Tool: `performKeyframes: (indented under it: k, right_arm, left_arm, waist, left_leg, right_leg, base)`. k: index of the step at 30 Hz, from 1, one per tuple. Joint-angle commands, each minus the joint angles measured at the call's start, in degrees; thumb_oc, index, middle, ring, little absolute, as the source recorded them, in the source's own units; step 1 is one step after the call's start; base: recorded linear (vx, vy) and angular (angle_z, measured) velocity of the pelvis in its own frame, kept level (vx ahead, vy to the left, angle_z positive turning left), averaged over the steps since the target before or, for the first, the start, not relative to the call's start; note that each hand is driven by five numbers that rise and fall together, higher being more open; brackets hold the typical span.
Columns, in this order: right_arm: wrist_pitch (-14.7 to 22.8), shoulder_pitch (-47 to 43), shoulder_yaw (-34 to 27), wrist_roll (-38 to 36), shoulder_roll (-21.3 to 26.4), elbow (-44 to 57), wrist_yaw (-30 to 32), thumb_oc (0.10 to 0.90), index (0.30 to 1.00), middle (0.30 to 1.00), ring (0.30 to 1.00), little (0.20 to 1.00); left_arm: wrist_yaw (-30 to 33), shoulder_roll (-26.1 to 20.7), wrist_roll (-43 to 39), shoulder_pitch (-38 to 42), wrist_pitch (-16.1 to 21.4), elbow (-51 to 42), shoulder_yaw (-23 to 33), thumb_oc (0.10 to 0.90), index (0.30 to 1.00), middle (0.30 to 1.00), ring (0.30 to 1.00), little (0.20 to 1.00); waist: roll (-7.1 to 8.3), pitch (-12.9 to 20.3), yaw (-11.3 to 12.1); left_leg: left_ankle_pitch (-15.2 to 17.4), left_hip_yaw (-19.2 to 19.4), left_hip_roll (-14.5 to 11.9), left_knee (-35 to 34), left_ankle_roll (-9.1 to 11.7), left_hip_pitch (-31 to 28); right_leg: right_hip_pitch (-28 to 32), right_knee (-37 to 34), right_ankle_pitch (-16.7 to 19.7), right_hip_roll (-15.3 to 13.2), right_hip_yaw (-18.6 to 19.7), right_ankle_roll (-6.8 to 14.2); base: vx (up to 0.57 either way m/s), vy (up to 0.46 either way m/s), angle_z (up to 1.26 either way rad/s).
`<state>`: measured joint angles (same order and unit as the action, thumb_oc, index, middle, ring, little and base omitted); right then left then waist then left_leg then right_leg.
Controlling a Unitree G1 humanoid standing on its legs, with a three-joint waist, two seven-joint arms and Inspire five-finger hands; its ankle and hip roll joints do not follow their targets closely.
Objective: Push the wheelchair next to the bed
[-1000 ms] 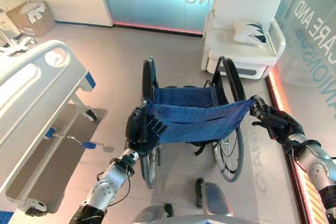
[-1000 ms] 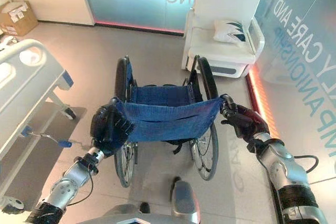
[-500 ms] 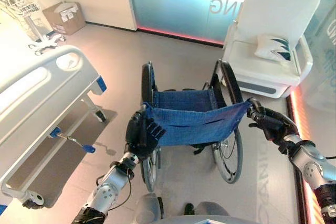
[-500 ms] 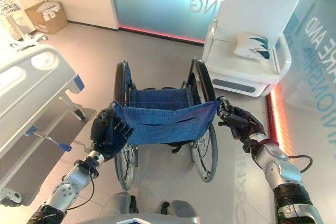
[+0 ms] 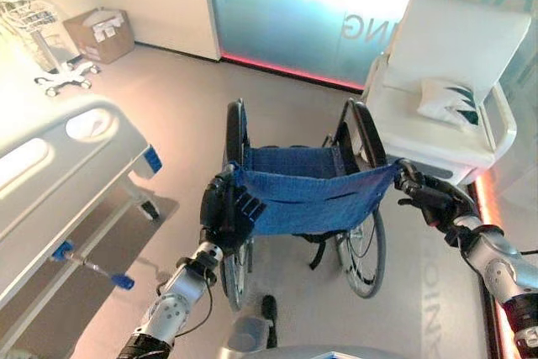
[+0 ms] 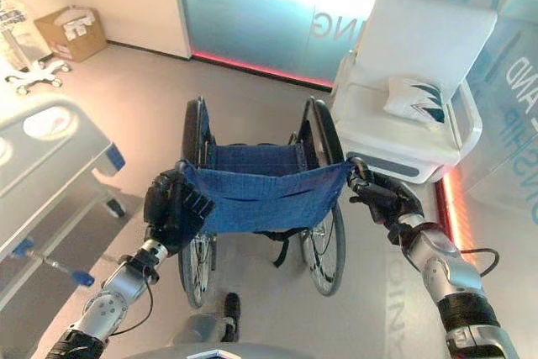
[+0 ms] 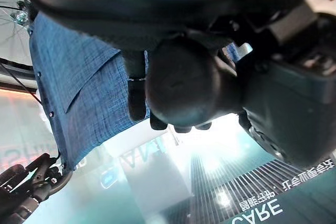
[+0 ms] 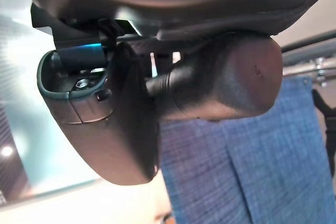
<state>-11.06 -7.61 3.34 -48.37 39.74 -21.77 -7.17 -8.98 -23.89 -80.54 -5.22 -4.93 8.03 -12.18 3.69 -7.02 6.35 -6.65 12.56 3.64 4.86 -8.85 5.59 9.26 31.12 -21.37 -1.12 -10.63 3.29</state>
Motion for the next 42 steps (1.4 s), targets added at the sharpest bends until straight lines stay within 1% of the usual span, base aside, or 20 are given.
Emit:
performKeyframes:
  k: [1, 2, 4, 8, 9, 11, 13, 19, 21, 24, 25, 26, 28, 30, 32, 33, 34, 37, 40, 42]
  right_arm:
    - [2.4, -5.6, 7.0, -3.8, -12.5, 10.1, -8.0, 0.400, 0.300, 0.300, 0.300, 0.300]
    - [2.4, -6.2, 7.0, -3.8, -12.5, 9.8, -7.8, 0.400, 0.300, 0.300, 0.300, 0.300]
    - [2.7, -8.3, 7.6, -4.1, -12.4, 8.2, -6.7, 0.400, 0.300, 0.300, 0.300, 0.300]
    - [3.4, -11.3, 7.8, -5.2, -11.7, 6.2, -6.6, 0.400, 0.300, 0.300, 0.300, 0.300]
    - [3.8, -11.9, 7.8, -5.5, -11.5, 5.8, -6.8, 0.400, 0.300, 0.300, 0.300, 0.300]
    - [4.3, -13.8, 8.3, -5.1, -11.4, 4.9, -6.6, 0.400, 0.300, 0.300, 0.300, 0.300]
    - [3.5, -16.1, 8.9, -5.2, -10.9, 3.8, -6.6, 0.400, 0.300, 0.300, 0.300, 0.300]
    - [1.1, -20.6, 10.5, -4.6, -9.3, 0.7, -5.5, 0.400, 0.300, 0.300, 0.300, 0.300]
    - [0.5, -21.3, 10.7, -3.7, -9.1, 0.2, -5.1, 0.400, 0.300, 0.300, 0.300, 0.300]
    - [-0.8, -21.9, 11.2, -2.5, -8.7, 0.0, -5.2, 0.400, 0.300, 0.300, 0.300, 0.300]
    - [-0.7, -21.8, 11.2, -2.2, -8.2, 0.1, -4.5, 0.400, 0.300, 0.300, 0.300, 0.300]
    - [-0.4, -21.7, 11.2, -1.9, -8.0, 0.1, -4.2, 0.400, 0.300, 0.300, 0.300, 0.300]
    - [1.1, -21.2, 11.2, -0.9, -7.8, -0.5, -3.4, 0.400, 0.300, 0.300, 0.300, 0.300]
    - [2.0, -20.6, 10.8, -0.6, -7.8, -0.2, -2.3, 0.400, 0.300, 0.300, 0.300, 0.300]
    - [2.5, -20.1, 10.6, -0.3, -8.1, 0.1, -1.4, 0.400, 0.300, 0.300, 0.300, 0.300]
    - [2.4, -20.6, 10.4, -0.3, -8.2, 0.3, -0.4, 0.400, 0.300, 0.300, 0.300, 0.300]
    - [1.8, -22.1, 10.6, -0.3, -8.4, 0.1, 0.9, 0.400, 0.300, 0.300, 0.300, 0.300]
    - [2.5, -22.7, 11.3, -1.0, -7.9, -0.4, 1.7, 0.400, 0.300, 0.300, 0.300, 0.300]
    - [2.6, -21.4, 10.7, -0.9, -6.9, -0.3, 0.9, 0.400, 0.300, 0.300, 0.300, 0.300]
    - [2.6, -22.7, 11.0, -0.9, -6.9, -2.4, -0.6, 0.400, 0.300, 0.300, 0.300, 0.300]
  left_arm:
    - [0.7, 8.8, 4.9, 13.3, 9.0, -5.2, 4.1, 0.400, 0.300, 0.300, 0.300, 0.300]
    - [0.8, 8.8, 5.2, 13.4, 8.7, -5.1, 4.1, 0.400, 0.300, 0.300, 0.300, 0.300]
    - [1.0, 8.9, 6.6, 13.8, 8.1, -4.8, 3.9, 0.400, 0.300, 0.300, 0.300, 0.300]
    - [0.2, 8.1, 6.2, 14.6, 7.6, -4.4, 3.8, 0.400, 0.300, 0.300, 0.300, 0.300]
    - [-0.1, 7.8, 5.9, 14.6, 7.6, -4.4, 3.6, 0.400, 0.300, 0.300, 0.300, 0.300]
    - [-1.2, 7.4, 5.3, 14.5, 7.9, -4.4, 3.1, 0.400, 0.300, 0.300, 0.300, 0.300]
    - [-2.2, 7.4, 4.6, 14.8, 8.2, -3.2, 2.7, 0.400, 0.300, 0.300, 0.300, 0.300]
    - [-5.3, 8.4, 3.9, 14.2, 8.6, 0.7, 0.9, 0.400, 0.300, 0.300, 0.300, 0.300]
    - [-4.0, 8.6, 2.1, 14.0, 8.2, 0.6, 1.2, 0.400, 0.300, 0.300, 0.300, 0.300]
    - [-2.9, 9.0, -0.2, 13.4, 8.0, 1.8, 2.5, 0.400, 0.300, 0.300, 0.300, 0.300]
    - [-2.6, 9.1, -0.4, 13.0, 7.7, 1.5, 3.0, 0.400, 0.300, 0.300, 0.300, 0.300]
    - [-2.5, 9.5, -0.3, 12.8, 7.7, 1.4, 3.1, 0.400, 0.300, 0.300, 0.300, 0.300]
    - [-2.3, 10.4, 0.2, 12.9, 8.2, 1.1, 3.1, 0.400, 0.300, 0.300, 0.300, 0.300]
    - [-1.9, 10.9, 1.1, 13.2, 8.1, 0.9, 3.2, 0.400, 0.300, 0.300, 0.300, 0.300]
    - [-2.0, 11.0, 1.8, 13.7, 8.2, 1.0, 3.3, 0.400, 0.300, 0.300, 0.300, 0.300]
    - [-1.9, 10.4, 1.7, 14.1, 8.3, 0.7, 3.5, 0.400, 0.300, 0.300, 0.300, 0.300]
    - [-1.1, 9.8, 1.5, 14.9, 8.5, 0.1, 3.7, 0.400, 0.300, 0.300, 0.300, 0.300]
    - [-1.0, 9.2, 1.7, 15.3, 8.7, -0.3, 3.5, 0.400, 0.300, 0.300, 0.300, 0.300]
    - [-0.6, 8.7, 1.8, 14.9, 8.7, -1.1, 3.5, 0.400, 0.300, 0.300, 0.300, 0.300]
    - [0.4, 8.7, 2.3, 15.1, 8.3, -1.5, 4.2, 0.400, 0.300, 0.300, 0.300, 0.300]
  waist:
    - [0.15, 3.2, 0.1]
    - [0.04, 3.2, 0.0]
    - [-0.19, 2.8, 0.3]
    - [-0.38, 1.3, 0.0]
    - [-0.12, 0.9, -0.2]
    - [1.29, -0.2, -2.0]
    - [1.38, -0.8, -3.3]
    - [1.14, 0.1, -4.2]
    - [0.85, 0.5, -4.5]
    - [0.13, 2.0, -4.9]
    - [0.27, 2.1, -5.0]
    - [0.78, 2.0, -5.0]
    - [1.74, 1.0, -4.7]
    - [2.19, 0.5, -4.4]
    - [2.08, 0.1, -3.9]
    - [1.33, -0.2, -3.3]
    - [0.14, -0.5, -2.5]
    - [-1.17, 0.1, -0.7]
    - [-0.78, 1.0, 1.1]
    - [-0.20, 2.0, 2.1]
  left_leg:
    - [6.8, -3.3, 1.6, 3.6, 4.4, 0.0]
    - [7.2, -3.8, 1.9, 3.6, 4.1, -1.0]
    - [8.5, -4.5, 2.0, 3.3, 3.8, -3.7]
    - [9.9, -7.3, 1.9, 3.0, 4.4, -6.9]
    - [10.8, -8.1, 2.2, 3.3, 4.5, -7.6]
    - [14.5, -10.6, 3.9, 4.0, 4.5, -9.7]
    - [17.4, -12.7, 4.4, 4.6, 4.2, -11.9]
    - [20.6, -15.6, 2.7, 7.2, 4.8, -14.7]
    - [20.1, -15.4, 1.1, 8.4, 6.0, -15.7]
    - [13.6, -14.9, -2.4, 12.7, 9.6, -17.2]
    - [8.2, -13.6, -3.5, 20.6, 11.0, -14.6]
    - [6.6, -12.7, -3.4, 26.1, 11.3, -12.1]
    - [5.7, -9.5, -3.7, 36.9, 11.3, -6.1]
    - [5.8, -8.0, -5.2, 38.5, 10.9, -2.1]
    - [7.3, -6.9, -4.8, 34.8, 10.1, -1.0]
    - [7.0, -4.7, -4.5, 25.9, 10.4, -1.4]
    - [4.6, -1.1, -4.1, 14.2, 11.3, -0.9]
    - [-0.6, 3.5, -2.7, -0.2, 12.1, 2.6]
    - [-4.9, 3.2, -1.5, -3.9, 12.7, 5.2]
    - [-2.1, 3.0, -0.6, -2.6, 11.0, 5.1]
  right_leg:
    - [-1.4, 10.2, 21.1, -6.5, -1.4, 3.8]
    - [-3.0, 11.9, 21.9, -7.4, -1.9, 3.6]
    - [-6.1, 7.3, 21.0, -10.9, -5.1, 2.3]
    - [-10.2, -6.5, 19.6, -10.1, -6.2, 1.7]
    - [-11.9, -11.4, 21.1, -10.4, -5.4, 2.4]
    - [-17.4, -22.8, 30.7, -10.3, -0.9, 6.2]
    - [-20.2, -28.3, 34.3, -9.7, 1.1, 7.5]
    - [-20.2, -23.9, 32.1, -8.9, 4.0, 6.7]
    - [-19.6, -22.3, 30.1, -8.1, 3.8, 6.1]
    - [-17.5, -21.0, 26.5, -6.0, 1.8, 3.2]
    - [-15.4, -21.2, 24.6, -4.6, 1.6, 0.9]
    - [-14.1, -21.5, 23.8, -4.5, 1.4, -0.2]
    - [-11.1, -21.3, 21.9, -3.9, 0.6, -2.6]
    - [-9.0, -21.5, 20.9, -3.4, -0.4, -3.5]
    - [-7.2, -21.4, 19.7, -2.7, -1.2, -3.3]
    - [-5.4, -21.5, 18.4, -1.3, -1.7, -2.9]
    - [-3.0, -22.0, 17.1, 0.8, -2.3, -2.6]
    - [1.1, -23.5, 15.9, 3.7, -2.3, -2.1]
    - [4.9, -24.3, 13.5, 4.5, -2.5, -2.3]
    - [5.5, -24.1, 12.4, 3.9, -2.5, -2.1]
  base:
    - [0.32, 0.136, 0.28]
    - [0.37, 0.070, 0.59]
    - [0.38, -0.029, 0.30]
    - [0.23, -0.184, 0.04]
    - [0.28, -0.287, 0.15]
    - [0.39, -0.338, 0.20]
    - [0.48, -0.319, 0.55]
    - [0.32, -0.287, 0.74]
    - [0.31, -0.308, 0.99]
    - [0.29, -0.333, 0.88]
    - [0.24, -0.360, 0.45]
    - [0.25, -0.392, 0.46]
    - [0.19, -0.299, 0.16]
    - [0.18, -0.211, 0.12]
    - [0.24, -0.133, 0.32]
    - [0.45, -0.113, 0.52]
    - [0.51, -0.077, 0.53]
    - [0.42, -0.033, 0.18]
    - [0.40, -0.040, -0.06]
    - [0.38, 0.005, -0.13]
